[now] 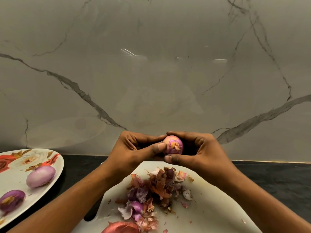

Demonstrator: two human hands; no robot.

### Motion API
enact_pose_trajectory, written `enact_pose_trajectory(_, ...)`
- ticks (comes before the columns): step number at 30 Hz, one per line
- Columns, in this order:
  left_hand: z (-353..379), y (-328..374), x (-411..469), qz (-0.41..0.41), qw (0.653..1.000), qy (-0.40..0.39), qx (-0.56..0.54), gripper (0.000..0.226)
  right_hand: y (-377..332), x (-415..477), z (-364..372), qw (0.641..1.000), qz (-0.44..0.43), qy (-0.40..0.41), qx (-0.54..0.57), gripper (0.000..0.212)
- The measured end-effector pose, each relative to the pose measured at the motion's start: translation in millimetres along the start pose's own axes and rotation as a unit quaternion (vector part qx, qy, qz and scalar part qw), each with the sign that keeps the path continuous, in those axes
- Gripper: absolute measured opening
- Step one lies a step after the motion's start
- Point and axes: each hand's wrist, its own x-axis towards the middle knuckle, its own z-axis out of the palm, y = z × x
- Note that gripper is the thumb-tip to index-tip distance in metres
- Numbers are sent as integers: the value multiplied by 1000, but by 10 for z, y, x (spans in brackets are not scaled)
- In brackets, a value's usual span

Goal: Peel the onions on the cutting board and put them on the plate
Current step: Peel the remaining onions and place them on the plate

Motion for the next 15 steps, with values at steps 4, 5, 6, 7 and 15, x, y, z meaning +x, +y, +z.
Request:
enact_pose_trajectory(4,14,-47,-6,99,978,25,181,26,20,-12,28,998,2,20,-52,62)
enact_pose_trajectory(5,5,-58,-5,125,966,30,222,24,21,-16,38,997,-1,25,-77,64)
enact_pose_trajectory(6,-1,-62,-7,141,959,34,242,24,20,-21,44,995,-5,28,-97,66)
enact_pose_trajectory(7,-3,-57,-8,144,959,35,241,24,13,-22,47,994,-10,30,-108,65)
enact_pose_trajectory(15,10,-73,-2,106,979,31,174,33,-28,-40,56,987,-32,35,-154,64)
